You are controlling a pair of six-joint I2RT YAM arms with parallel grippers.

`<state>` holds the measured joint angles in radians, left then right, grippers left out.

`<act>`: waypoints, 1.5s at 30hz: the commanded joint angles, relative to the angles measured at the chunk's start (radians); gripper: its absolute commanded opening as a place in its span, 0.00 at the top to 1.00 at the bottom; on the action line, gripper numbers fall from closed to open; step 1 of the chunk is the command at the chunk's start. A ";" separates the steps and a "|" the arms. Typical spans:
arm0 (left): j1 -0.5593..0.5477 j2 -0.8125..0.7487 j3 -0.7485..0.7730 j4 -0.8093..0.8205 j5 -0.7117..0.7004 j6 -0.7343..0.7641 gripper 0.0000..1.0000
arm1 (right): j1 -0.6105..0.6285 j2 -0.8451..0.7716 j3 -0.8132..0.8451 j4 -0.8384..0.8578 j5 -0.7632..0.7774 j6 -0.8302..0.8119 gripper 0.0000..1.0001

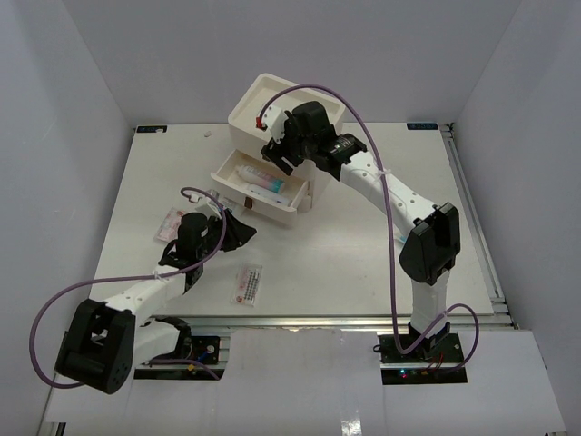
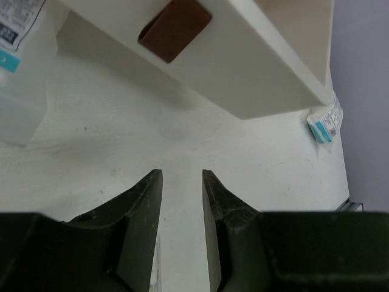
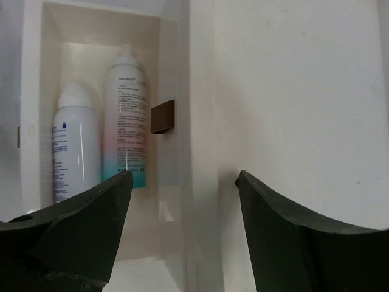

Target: Organize the makeup

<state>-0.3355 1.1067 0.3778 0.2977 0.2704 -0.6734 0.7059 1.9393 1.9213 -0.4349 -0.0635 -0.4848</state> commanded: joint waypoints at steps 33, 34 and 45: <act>0.006 0.595 0.643 0.165 -0.055 0.116 0.59 | -0.072 0.071 0.107 -0.100 -0.221 0.034 0.85; 0.006 0.591 0.639 0.176 -0.059 0.122 0.58 | -0.083 0.073 0.112 -0.104 -0.240 0.038 0.85; 0.005 0.623 0.653 0.280 -0.072 0.186 0.53 | -0.147 0.099 0.154 -0.142 -0.335 0.037 0.82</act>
<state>-0.3397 1.7322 0.9474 0.3271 0.3068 -0.5212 0.5414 2.0202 2.0343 -0.4270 -0.2542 -0.4780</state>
